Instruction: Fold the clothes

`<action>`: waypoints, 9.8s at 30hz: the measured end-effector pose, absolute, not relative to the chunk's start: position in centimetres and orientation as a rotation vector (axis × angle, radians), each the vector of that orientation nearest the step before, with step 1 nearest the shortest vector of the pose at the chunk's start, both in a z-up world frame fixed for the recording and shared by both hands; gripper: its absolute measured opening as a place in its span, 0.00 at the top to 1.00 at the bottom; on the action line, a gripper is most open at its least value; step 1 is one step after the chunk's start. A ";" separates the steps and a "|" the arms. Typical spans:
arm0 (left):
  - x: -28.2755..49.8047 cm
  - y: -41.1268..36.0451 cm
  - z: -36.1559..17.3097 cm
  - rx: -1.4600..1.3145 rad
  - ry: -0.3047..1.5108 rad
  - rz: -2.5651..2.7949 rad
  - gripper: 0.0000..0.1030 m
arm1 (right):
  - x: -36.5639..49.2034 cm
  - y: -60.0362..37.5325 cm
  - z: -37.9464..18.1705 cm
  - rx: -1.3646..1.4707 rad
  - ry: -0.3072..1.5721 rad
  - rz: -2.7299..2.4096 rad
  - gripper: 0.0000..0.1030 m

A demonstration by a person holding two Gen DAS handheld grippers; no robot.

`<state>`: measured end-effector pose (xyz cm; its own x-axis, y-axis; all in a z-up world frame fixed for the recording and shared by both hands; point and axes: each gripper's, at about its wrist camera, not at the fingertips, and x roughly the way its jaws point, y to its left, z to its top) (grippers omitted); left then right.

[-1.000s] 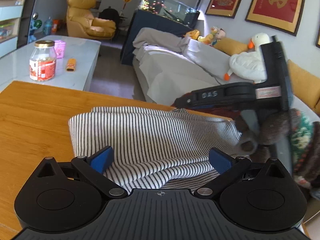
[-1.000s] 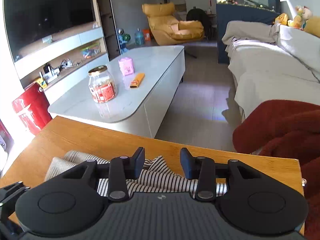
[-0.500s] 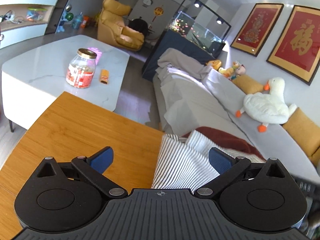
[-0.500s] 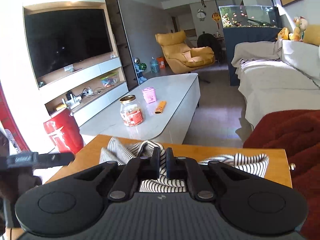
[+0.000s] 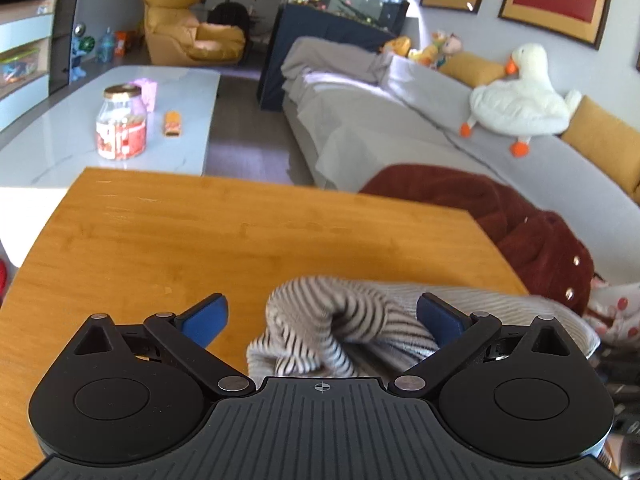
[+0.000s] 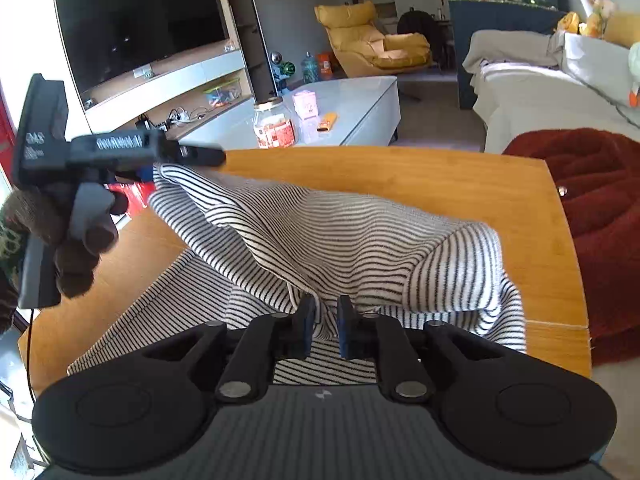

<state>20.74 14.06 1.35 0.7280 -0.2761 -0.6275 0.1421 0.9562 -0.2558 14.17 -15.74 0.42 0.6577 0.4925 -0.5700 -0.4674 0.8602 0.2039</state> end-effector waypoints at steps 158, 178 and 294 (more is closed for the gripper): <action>14.1 11.7 -1.7 -0.302 0.768 -0.251 0.06 | 9.4 -15.3 -3.2 -0.098 0.649 0.408 0.00; 14.0 12.9 -1.9 -0.262 0.763 -0.209 0.06 | 8.6 -16.5 -4.3 0.137 0.714 0.432 0.00; 12.1 13.7 -1.9 -0.519 0.856 -0.390 0.16 | 4.7 -15.2 -1.9 -0.483 0.489 0.245 0.55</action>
<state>12.14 13.69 -1.95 0.5988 -0.5208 -0.6085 0.1177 0.8087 -0.5764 4.71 -15.23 -1.89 0.8570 0.1103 -0.5034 -0.3364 0.8597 -0.3843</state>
